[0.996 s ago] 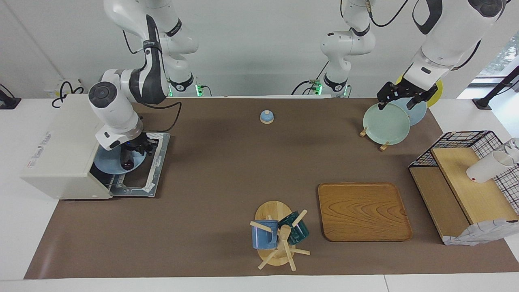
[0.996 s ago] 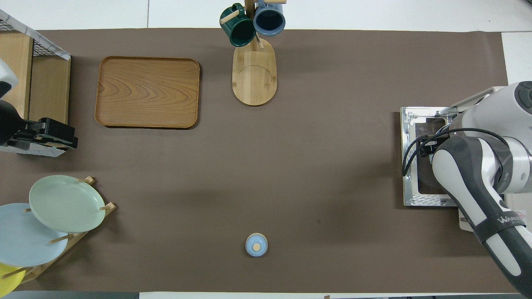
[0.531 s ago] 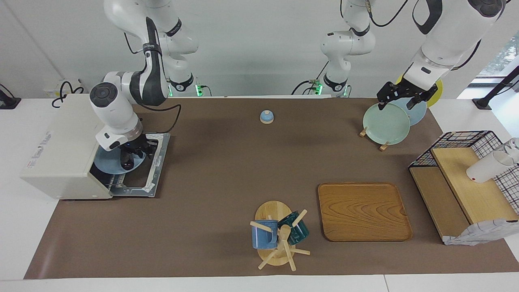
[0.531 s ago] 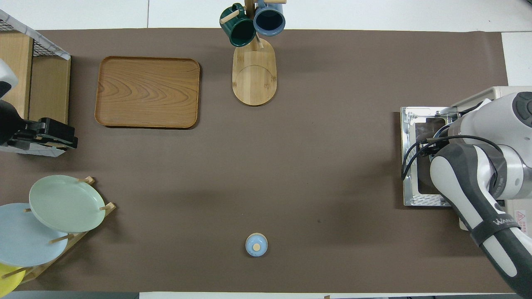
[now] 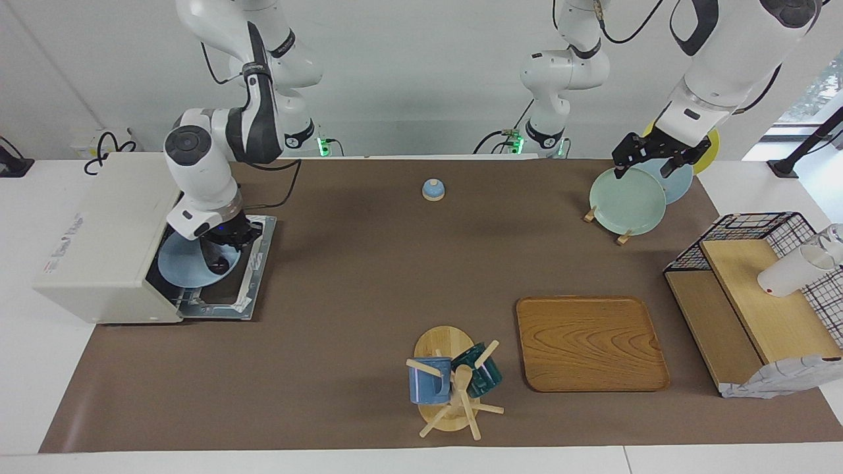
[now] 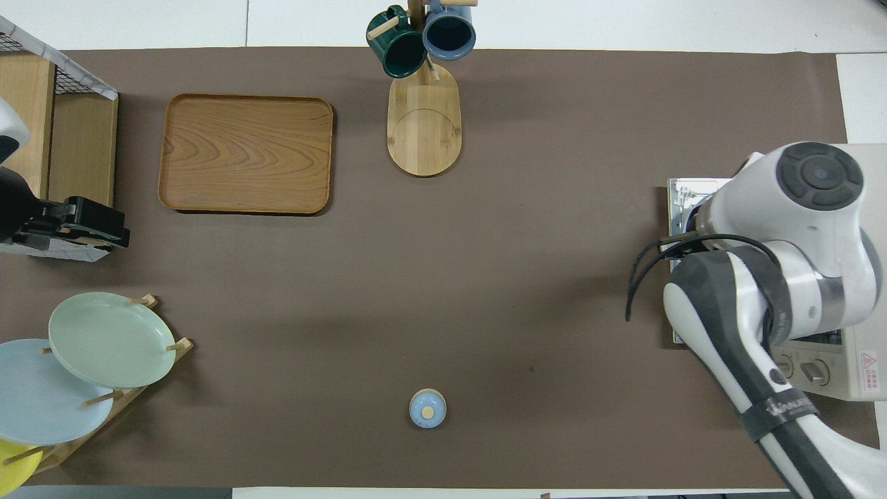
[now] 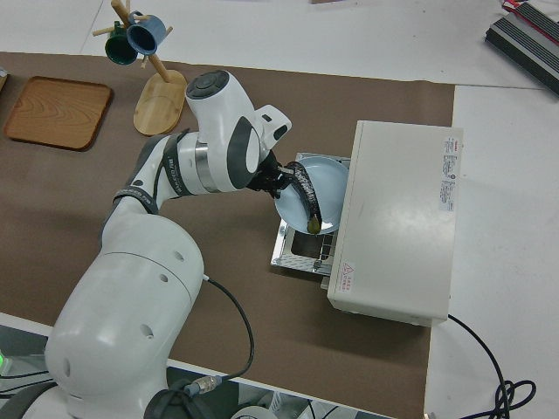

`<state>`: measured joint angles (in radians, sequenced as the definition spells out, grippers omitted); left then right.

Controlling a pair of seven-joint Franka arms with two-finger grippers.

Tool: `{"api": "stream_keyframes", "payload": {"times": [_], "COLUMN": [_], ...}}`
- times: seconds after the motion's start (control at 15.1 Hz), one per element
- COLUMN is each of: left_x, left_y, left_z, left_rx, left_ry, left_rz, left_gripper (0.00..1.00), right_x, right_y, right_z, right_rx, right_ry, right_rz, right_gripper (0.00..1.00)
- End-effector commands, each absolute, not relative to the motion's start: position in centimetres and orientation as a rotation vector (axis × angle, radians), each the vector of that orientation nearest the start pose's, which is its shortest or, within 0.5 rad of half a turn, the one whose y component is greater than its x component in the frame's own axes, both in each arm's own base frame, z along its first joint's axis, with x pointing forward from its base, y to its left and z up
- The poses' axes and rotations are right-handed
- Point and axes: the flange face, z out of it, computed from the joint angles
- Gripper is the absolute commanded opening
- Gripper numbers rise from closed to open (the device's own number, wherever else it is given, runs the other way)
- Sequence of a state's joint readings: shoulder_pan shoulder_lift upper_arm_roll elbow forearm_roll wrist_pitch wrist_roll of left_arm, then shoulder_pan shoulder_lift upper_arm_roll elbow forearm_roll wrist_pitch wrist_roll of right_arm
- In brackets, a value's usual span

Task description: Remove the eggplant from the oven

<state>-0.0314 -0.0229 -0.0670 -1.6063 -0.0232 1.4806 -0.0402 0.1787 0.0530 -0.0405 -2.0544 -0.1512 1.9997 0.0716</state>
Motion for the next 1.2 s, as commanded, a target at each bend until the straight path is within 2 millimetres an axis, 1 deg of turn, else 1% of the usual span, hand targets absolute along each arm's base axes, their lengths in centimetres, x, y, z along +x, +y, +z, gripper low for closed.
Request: {"api": "stream_keyframes", "payload": {"times": [0.0,0.13,0.2,0.33,0.4,0.53,0.6,0.66,0.73,0.86,0.93,1.0,1.06,1.13], "left_x": [53.0,53.0,53.0,53.0,53.0,53.0,53.0,53.0,53.0,53.0,53.0,53.0,53.0,53.0], "left_y": [-5.3,-5.3,-5.3,-5.3,-5.3,-5.3,-5.3,-5.3,-5.3,-5.3,-5.3,-5.3,-5.3,-5.3], "left_z": [61.6,61.6,61.6,61.6,61.6,61.6,61.6,61.6,61.6,61.6,61.6,61.6,61.6,61.6], "left_rx": [-3.163,-3.163,-3.163,-3.163,-3.163,-3.163,-3.163,-3.163,-3.163,-3.163,-3.163,-3.163,-3.163,-3.163], "left_ry": [0.082,0.082,0.082,0.082,0.082,0.082,0.082,0.082,0.082,0.082,0.082,0.082,0.082,0.082], "left_rz": [0.161,0.161,0.159,0.161,0.161,0.161,0.161,0.161,0.161,0.161,0.161,0.161,0.161,0.161], "left_gripper": [1.00,1.00,1.00,1.00,1.00,1.00,1.00,1.00,1.00,1.00,1.00,1.00,1.00,1.00], "right_x": [54.4,53.3,52.8,52.6,52.5,53.1,53.0,52.9,52.3,52.1,51.8,51.3,50.0,49.5], "right_y": [14.6,20.1,22.9,28.1,31.3,39.1,41.9,43.0,44.8,46.6,47.2,47.6,49.1,49.8], "right_z": [42.1,42.8,42.6,42.6,42.4,41.3,40.7,39.4,38.7,38.9,38.5,37.6,36.9,36.2], "right_rx": [-3.313,-3.318,-3.320,-3.312,-3.323,-3.353,-3.353,-3.351,-3.328,-3.229,-3.197,-3.198,-3.187,-3.182], "right_ry": [-0.259,-0.252,-0.268,-0.270,-0.265,-0.214,-0.174,-0.123,-0.140,-0.126,-0.090,-0.068,-0.095,-0.106], "right_rz": [0.127,0.074,0.071,0.051,0.057,0.065,0.037,0.045,0.011,-0.046,-0.044,-0.037,-0.038,-0.045], "right_gripper": [0.00,0.00,0.00,0.00,0.00,0.00,0.00,0.00,0.00,0.00,0.00,0.00,0.00,0.00]}}
